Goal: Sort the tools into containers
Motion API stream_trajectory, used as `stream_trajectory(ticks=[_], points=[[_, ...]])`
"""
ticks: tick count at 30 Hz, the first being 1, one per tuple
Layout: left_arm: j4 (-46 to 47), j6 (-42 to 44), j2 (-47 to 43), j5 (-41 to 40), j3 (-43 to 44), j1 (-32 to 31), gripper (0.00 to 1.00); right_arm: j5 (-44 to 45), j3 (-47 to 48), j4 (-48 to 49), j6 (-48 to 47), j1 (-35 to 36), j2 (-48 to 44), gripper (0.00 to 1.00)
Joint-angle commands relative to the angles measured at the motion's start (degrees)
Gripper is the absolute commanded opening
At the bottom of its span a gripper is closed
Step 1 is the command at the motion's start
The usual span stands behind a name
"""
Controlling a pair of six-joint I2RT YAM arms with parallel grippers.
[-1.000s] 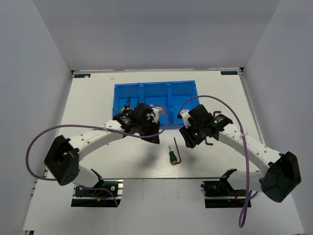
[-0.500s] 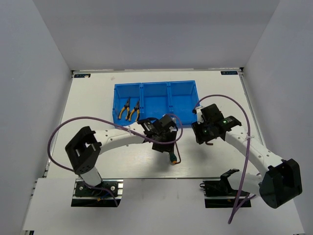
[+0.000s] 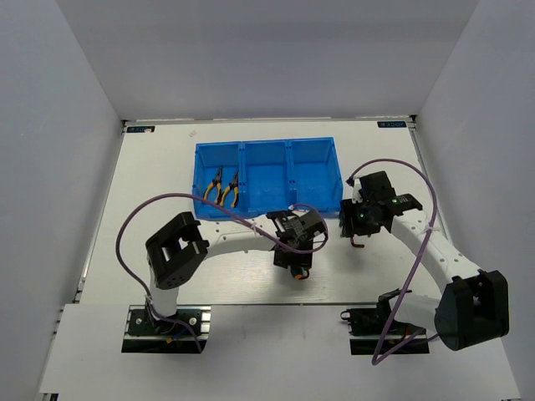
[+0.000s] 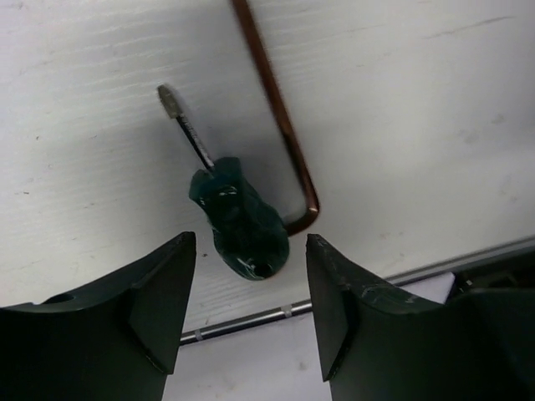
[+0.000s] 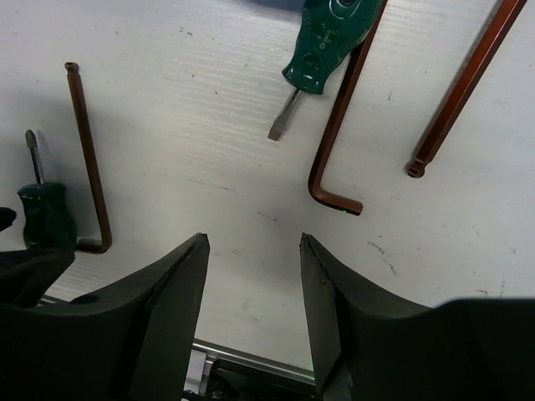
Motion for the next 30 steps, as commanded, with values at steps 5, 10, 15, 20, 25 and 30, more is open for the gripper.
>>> stream_trajectory(ticks=[5,10,15,20,25,30], points=[[-2.1,-5.0,2.7,-3.8,-1.6,-1.4,0.64,-3.9,-0.3,2.2,2.3,-1.8,-0.6,0.54],[-3.1,-5.0,4.6,-5.9,0.3,-1.9,0.43,-4.4,-0.2,2.7,2.5,-2.8,-0.5,0.54],[-3.7,-4.4,3.3,-7.5,1.0,-2.5,0.09,-5.3,0.4,2.5,2.6,-3.4,-0.2,0.54],[-8.1,-0.4,-4.3,-12.2,6.2,-2.4,0.01,-5.3,1.2,1.8,1.8,-4.2,-0.3,0.47],[-9.3,5.5,-8.6,-18.2,9.9,3.3,0.00,-6.5,0.5,2.1,2.8,-5.0,0.3,0.02],[-8.7,12.0,-6.4,-20.4,16.8,12.0,0.00,-7.4,0.0,2.3,2.8,-5.6,0.6,0.08]])
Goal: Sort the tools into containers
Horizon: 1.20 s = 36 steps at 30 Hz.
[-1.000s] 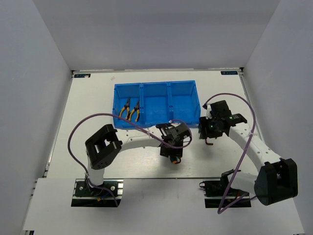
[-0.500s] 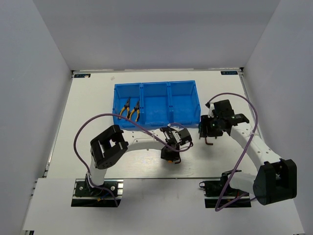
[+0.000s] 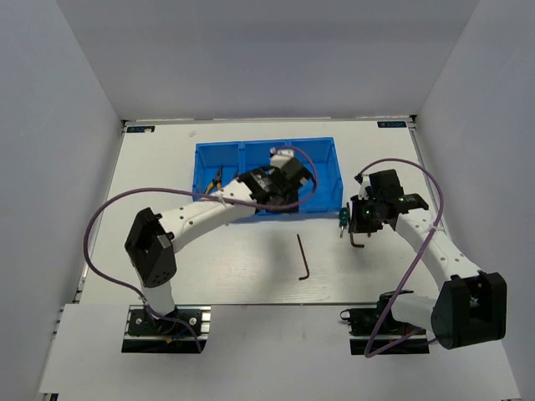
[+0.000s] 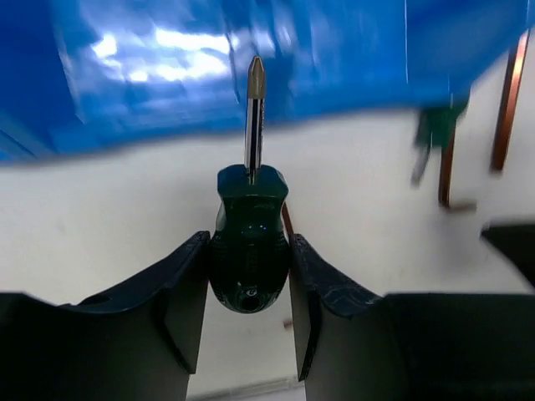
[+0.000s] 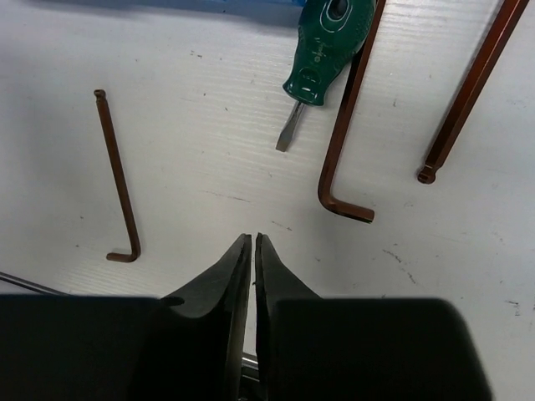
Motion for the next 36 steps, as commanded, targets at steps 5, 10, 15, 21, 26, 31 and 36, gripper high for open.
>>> stream_trajectory(ticks=[5,10,15,21,26,31,36], points=[[1.2,10.3,5.0,-5.4,9.7,12.3,0.04,-2.6,-0.7,2.5,-0.8,-0.7,1.0,0.43],[1.2,14.8,14.1,-3.8,16.9,16.8,0.21,-2.7,-3.6,7.7,-1.5,-0.5,1.9,0.50],[0.5,17.0,20.3,-1.6,25.1,18.7,0.45,-0.9,-7.5,15.9,-1.7,-0.3,2.5,0.52],[0.5,17.0,20.8,-0.4,25.7,20.3,0.64,3.0,-9.6,23.5,-1.1,-0.2,6.9,0.53],[0.5,17.7,16.6,-0.4,24.4,20.3,0.69,4.7,-10.0,29.0,-0.1,-0.3,9.6,0.53],[2.6,19.8,8.4,0.6,15.9,19.5,0.69,5.1,-9.4,33.9,-0.5,-0.2,12.2,0.52],[7.1,19.8,-2.7,5.1,1.9,18.4,0.69,6.5,-8.5,35.1,2.4,0.1,15.1,0.50]])
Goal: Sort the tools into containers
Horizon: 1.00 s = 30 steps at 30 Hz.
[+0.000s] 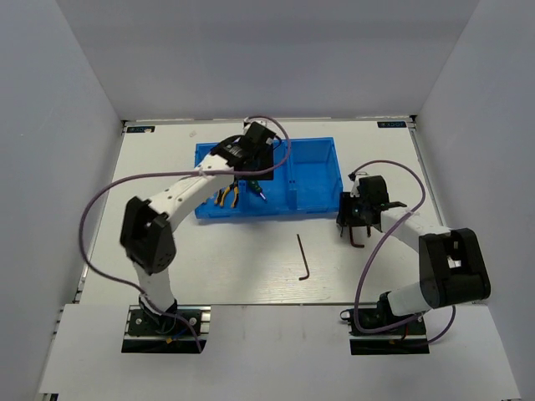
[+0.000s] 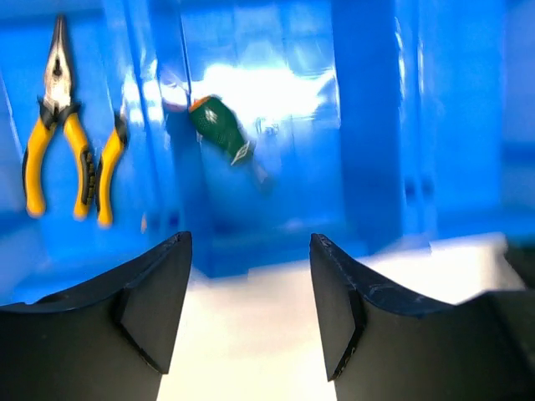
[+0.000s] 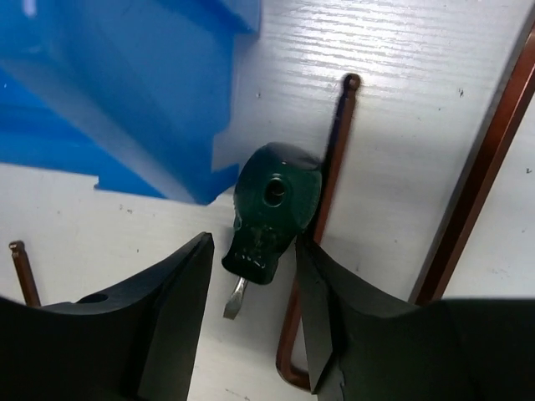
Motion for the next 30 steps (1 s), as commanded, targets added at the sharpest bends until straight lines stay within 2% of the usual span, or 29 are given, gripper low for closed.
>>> stream_trajectory(ticks=[1,4,8,11,12,16,20,21,22,25,27,28,30], points=[[3.8,0.9,-9.7,4.0,-7.6,-1.3,0.69,2.3,1.0,3.1,2.5,0.3,2.5,0.50],[3.8,0.2,-15.8,4.6,-14.1,-2.0,0.68,3.4,0.0,5.1,3.8,0.4,3.3,0.49],[4.3,-0.5,-20.1,6.4,-19.1,-3.2,0.65,8.2,0.4,4.8,5.0,1.1,3.6,0.40],[4.9,-1.8,-21.2,7.9,-22.8,-4.6,0.61,9.6,1.2,2.0,4.9,1.0,3.5,0.29],[5.7,-2.3,-21.2,8.8,-23.5,-6.0,0.61,10.1,1.4,1.4,4.9,1.1,3.5,0.19],[7.3,-2.8,-21.2,11.3,-26.1,-8.5,0.61,10.3,2.6,-2.9,5.0,0.9,1.6,0.00],[10.0,-2.8,-21.8,14.1,-28.8,-10.0,0.62,4.7,3.8,-12.9,3.2,0.7,-5.2,0.00],[10.8,-2.8,-23.0,14.7,-29.6,-10.6,0.62,-3.4,4.0,-14.6,1.8,0.7,-7.5,0.00],[11.7,-2.8,-23.7,15.2,-30.6,-10.6,0.62,-5.9,4.5,-19.5,1.3,0.9,-8.5,0.00],[14.6,-3.9,-26.8,15.9,-34.1,-11.2,0.62,-20.8,6.8,-26.1,-1.9,1.3,-11.6,0.00],[16.3,-5.5,-28.5,15.9,-36.7,-11.2,0.58,-25.5,8.5,-26.8,-3.8,1.8,-12.1,0.00],[16.9,-5.5,-29.4,16.5,-37.6,-11.2,0.52,-30.3,9.2,-26.2,-4.2,2.2,-11.9,0.00],[18.2,-6.9,-32.0,16.5,-40.1,-11.7,0.51,-35.7,12.0,-23.3,-4.9,3.5,-9.7,0.00]])
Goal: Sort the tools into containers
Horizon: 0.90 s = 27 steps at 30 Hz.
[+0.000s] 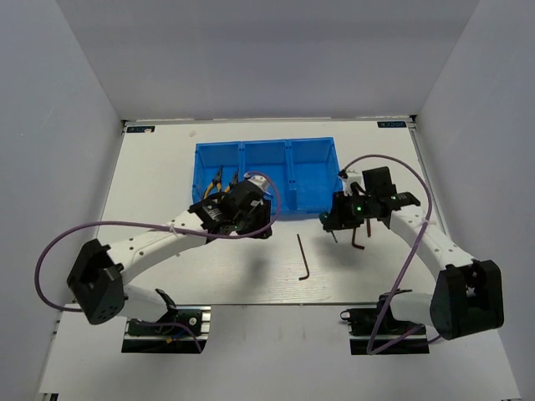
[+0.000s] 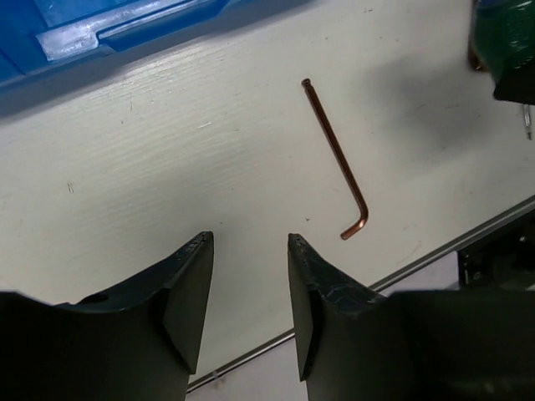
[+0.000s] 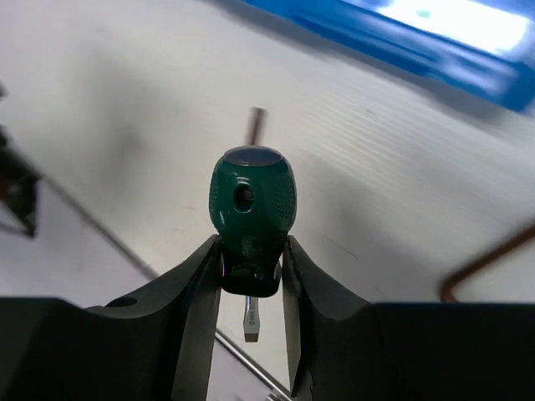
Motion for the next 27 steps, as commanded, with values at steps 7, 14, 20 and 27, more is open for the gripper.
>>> stream_trajectory(ticks=[7,14,20,27], points=[[2.9,-4.2,-12.0,-0.5,-4.8,-1.2,0.53,-19.3,22.8,3.6,-0.7,7.8,17.0,0.00],[0.5,-5.2,-14.4,-2.7,-5.4,-1.7,0.59,-4.6,38.5,3.4,2.8,12.9,29.2,0.00],[1.9,-5.2,-9.5,-1.7,-5.4,-3.4,0.60,6.1,46.9,-1.1,0.8,15.0,36.4,0.33],[4.2,-5.2,-5.3,-0.5,-3.4,-5.2,0.58,5.0,47.0,-1.0,0.1,14.7,34.6,0.54]])
